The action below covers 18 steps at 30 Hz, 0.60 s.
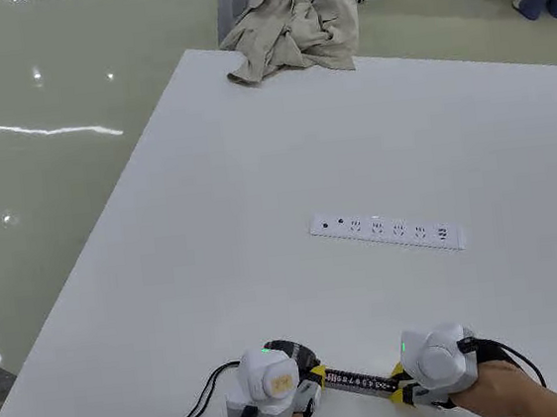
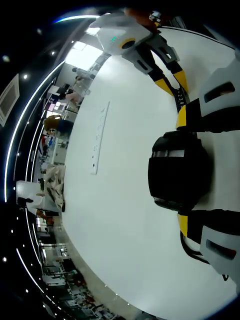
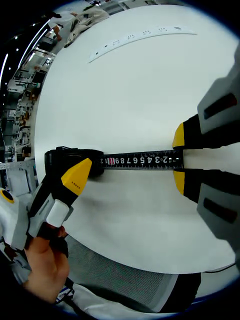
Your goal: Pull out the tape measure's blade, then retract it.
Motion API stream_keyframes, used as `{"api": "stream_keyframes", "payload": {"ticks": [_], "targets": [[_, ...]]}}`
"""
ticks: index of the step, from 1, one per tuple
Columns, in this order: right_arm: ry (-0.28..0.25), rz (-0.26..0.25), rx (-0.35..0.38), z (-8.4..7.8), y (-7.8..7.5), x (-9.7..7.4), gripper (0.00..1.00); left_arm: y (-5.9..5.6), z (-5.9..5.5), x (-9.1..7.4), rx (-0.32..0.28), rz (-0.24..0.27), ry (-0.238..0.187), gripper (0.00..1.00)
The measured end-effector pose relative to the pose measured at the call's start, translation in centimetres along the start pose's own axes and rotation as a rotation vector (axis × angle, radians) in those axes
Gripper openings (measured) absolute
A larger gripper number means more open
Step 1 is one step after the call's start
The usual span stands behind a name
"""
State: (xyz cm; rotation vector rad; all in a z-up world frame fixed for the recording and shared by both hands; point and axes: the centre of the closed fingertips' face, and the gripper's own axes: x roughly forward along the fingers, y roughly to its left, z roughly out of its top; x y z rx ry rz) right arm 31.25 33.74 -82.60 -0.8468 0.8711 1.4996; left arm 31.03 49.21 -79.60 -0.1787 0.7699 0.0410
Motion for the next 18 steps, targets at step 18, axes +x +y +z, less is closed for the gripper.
{"api": "stream_keyframes", "payload": {"ticks": [18], "targets": [[-0.007, 0.001, -0.011, 1.3, 0.0, 0.8, 0.14, 0.0, 0.0, 0.0, -0.002, 0.0, -0.001, 0.59]]}}
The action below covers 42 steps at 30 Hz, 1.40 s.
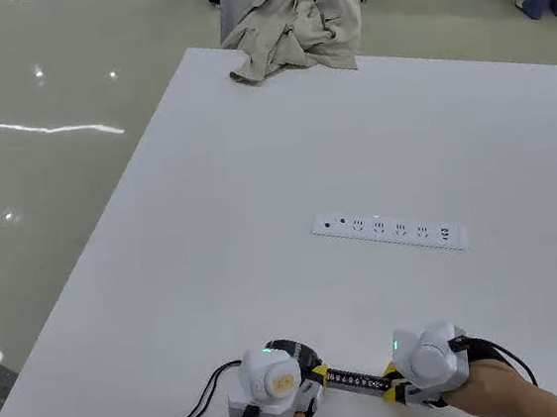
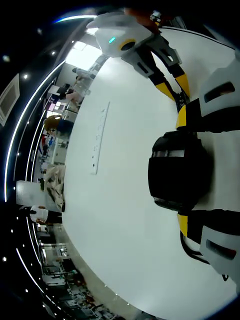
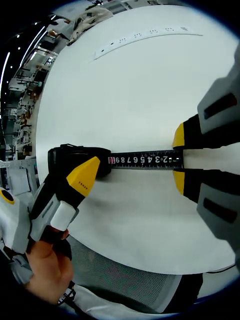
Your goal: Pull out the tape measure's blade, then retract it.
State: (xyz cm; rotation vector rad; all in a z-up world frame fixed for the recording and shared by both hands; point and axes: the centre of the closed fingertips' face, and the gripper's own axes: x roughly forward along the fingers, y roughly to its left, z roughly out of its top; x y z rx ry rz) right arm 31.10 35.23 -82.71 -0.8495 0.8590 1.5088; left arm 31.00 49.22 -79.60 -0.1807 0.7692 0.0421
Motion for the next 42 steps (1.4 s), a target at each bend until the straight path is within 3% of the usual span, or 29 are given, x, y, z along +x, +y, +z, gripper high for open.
{"api": "stream_keyframes", "payload": {"ticks": [42], "targets": [[-0.038, 0.003, 0.0, 3.8, 0.1, 1.8, 0.14, 0.0, 0.0, 0.1, 0.003, 0.002, 0.002, 0.59]]}}
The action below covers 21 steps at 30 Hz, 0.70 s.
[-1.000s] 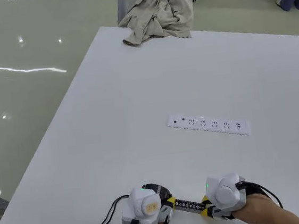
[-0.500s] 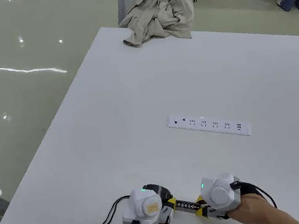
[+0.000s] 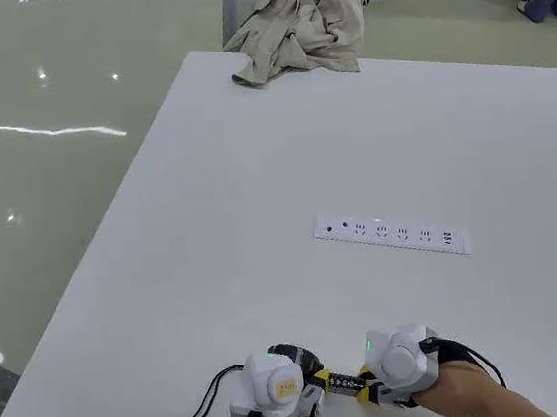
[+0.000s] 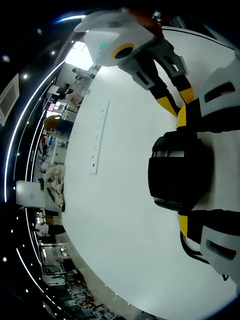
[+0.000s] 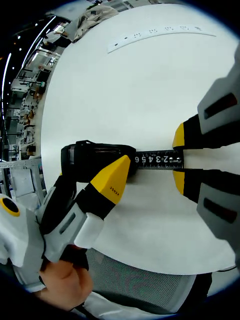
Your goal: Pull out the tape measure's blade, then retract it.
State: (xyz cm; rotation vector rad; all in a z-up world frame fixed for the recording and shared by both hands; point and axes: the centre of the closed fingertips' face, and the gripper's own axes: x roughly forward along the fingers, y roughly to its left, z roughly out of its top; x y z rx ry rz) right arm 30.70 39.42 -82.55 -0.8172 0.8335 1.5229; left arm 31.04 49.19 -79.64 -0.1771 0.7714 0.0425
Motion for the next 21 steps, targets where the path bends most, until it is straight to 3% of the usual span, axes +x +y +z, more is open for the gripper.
{"api": "stream_keyframes", "payload": {"ticks": [21], "targets": [[-0.009, 0.001, -0.006, 1.3, -0.1, 0.8, 0.14, 0.0, 0.0, 0.0, -0.002, 0.001, 0.003, 0.59]]}}
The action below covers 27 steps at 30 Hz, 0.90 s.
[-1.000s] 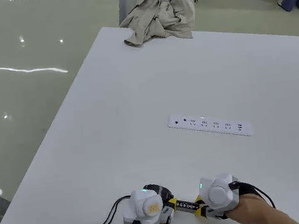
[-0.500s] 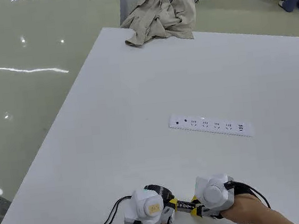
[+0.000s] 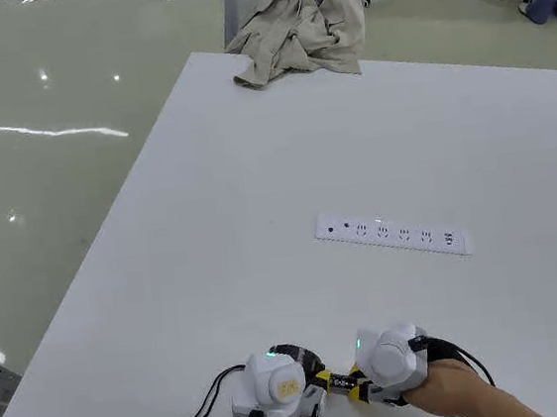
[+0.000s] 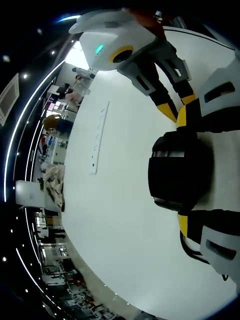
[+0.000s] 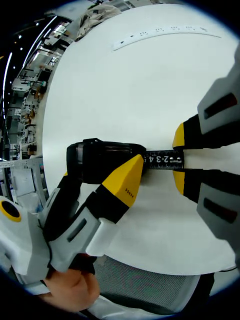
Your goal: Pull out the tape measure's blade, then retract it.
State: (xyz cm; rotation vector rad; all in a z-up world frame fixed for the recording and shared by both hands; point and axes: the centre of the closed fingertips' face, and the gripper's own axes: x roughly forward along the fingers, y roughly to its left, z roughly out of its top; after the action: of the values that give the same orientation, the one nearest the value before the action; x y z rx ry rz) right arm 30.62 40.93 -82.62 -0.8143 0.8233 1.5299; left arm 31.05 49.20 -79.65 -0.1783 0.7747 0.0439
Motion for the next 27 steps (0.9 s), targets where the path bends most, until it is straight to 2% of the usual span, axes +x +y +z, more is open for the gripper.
{"api": "stream_keyframes", "payload": {"ticks": [27], "targets": [[-0.014, 0.008, 0.005, 1.2, 0.1, 0.9, 0.14, 0.0, 0.1, -0.1, 0.01, 0.002, -0.012, 0.59]]}}
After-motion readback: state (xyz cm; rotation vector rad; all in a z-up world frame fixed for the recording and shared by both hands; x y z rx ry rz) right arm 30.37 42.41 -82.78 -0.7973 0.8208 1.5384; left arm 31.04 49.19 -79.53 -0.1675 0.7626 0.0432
